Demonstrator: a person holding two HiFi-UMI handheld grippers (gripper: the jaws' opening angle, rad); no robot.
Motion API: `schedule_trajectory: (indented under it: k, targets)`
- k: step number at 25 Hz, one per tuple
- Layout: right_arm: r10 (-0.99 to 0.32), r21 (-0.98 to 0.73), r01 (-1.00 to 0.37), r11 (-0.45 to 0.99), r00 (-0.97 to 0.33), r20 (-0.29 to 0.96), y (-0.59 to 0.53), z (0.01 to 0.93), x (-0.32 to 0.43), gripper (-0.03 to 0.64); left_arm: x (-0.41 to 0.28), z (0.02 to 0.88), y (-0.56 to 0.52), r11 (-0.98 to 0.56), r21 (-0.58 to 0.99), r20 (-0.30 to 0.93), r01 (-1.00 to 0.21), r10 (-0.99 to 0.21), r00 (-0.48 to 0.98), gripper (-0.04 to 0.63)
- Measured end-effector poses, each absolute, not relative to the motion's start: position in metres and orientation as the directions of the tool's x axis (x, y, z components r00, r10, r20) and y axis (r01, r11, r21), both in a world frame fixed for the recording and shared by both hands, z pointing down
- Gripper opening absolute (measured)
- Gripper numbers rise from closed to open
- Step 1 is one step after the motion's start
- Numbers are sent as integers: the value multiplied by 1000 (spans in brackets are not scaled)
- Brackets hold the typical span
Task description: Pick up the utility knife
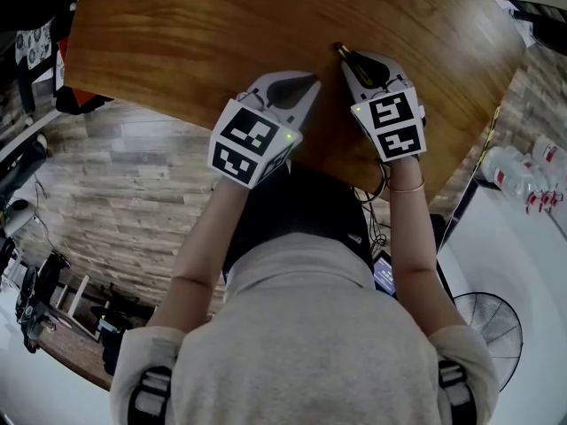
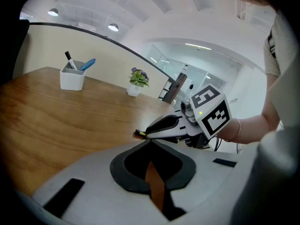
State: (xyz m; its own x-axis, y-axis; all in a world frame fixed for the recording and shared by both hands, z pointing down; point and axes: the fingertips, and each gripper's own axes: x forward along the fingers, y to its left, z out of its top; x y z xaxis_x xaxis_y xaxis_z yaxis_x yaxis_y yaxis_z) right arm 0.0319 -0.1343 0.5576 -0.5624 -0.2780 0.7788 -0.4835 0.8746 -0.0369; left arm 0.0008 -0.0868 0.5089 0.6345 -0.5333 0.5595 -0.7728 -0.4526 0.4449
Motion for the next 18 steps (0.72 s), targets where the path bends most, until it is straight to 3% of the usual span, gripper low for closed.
schedule_trajectory:
  k: [9,18]
  targets:
    - [-281,-69,-515,855,-571,772,-115,552,32,72,1,506,-79,-485,412,571,-771,-522,634,14]
    - [-344,-76,-527,846,-649,679,-112,510,20,74,-2,488,-77,-487,408,557,-773,-538,633,14]
